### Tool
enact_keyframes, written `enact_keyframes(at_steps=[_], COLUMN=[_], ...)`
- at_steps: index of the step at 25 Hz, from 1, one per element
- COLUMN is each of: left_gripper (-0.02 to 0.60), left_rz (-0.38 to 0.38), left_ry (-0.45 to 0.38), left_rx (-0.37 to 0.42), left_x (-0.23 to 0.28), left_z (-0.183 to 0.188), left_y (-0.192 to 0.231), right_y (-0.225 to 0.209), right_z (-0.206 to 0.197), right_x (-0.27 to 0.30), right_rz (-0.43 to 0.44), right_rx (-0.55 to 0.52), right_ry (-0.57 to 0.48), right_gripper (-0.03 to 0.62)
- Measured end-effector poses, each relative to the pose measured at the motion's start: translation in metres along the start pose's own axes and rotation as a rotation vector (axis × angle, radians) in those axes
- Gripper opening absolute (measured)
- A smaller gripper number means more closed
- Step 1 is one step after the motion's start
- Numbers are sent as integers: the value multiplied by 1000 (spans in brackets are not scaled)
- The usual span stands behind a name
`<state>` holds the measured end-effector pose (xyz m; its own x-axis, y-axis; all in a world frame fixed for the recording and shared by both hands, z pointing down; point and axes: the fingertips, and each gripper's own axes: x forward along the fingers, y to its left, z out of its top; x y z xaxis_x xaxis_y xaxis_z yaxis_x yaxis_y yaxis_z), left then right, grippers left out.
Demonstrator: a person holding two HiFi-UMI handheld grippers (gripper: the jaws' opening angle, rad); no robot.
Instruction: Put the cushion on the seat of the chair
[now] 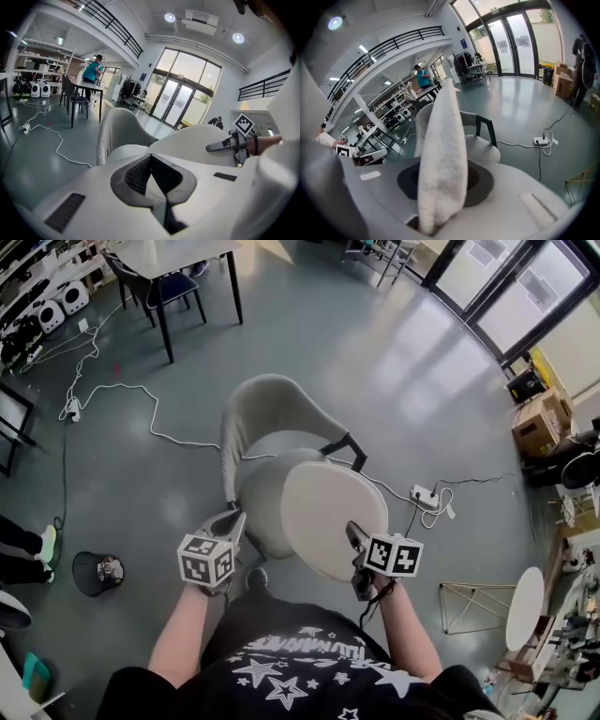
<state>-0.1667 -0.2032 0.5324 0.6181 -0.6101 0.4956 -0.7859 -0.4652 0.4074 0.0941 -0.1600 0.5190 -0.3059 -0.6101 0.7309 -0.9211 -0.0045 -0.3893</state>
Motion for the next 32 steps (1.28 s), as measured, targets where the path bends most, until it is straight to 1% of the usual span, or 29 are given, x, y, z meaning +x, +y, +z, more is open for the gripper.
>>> enact_keyframes(at_steps=[3,5,7,12,15,18,22,25,29,32], left_gripper=[9,9,9,9,9,9,9,9,9,9], left_rz=[5,5,4,-8,7,62,149,233,318,356], left_ry=[2,6,22,49,56,51,34,31,26,23], left_rx=[-11,-24,-20,-11,-20,-47,-137,-187,-234,-260], left_x=[7,11,16,31,37,41,48,54,65,74], left_z=[7,10,11,10,6,3,-2,-4,-3,0], left_y=[22,34,43,44,39,44,47,45,34,18], right_y=[4,9,12,8,6,8,9,5,1,-4], right_z=[6,10,12,10,8,15,28,37,38,41], right_x=[8,12,17,35,48,70,98,116,134,140], right_rz=[-26,-25,-25,-16,19,79,152,210,299,354], right_rx=[-35,-54,-58,-63,-88,-133,-190,-228,-288,-342], right_ry=[15,20,27,72,119,161,224,293,402,471], right_gripper=[71,71,71,71,71,71,71,71,71,71])
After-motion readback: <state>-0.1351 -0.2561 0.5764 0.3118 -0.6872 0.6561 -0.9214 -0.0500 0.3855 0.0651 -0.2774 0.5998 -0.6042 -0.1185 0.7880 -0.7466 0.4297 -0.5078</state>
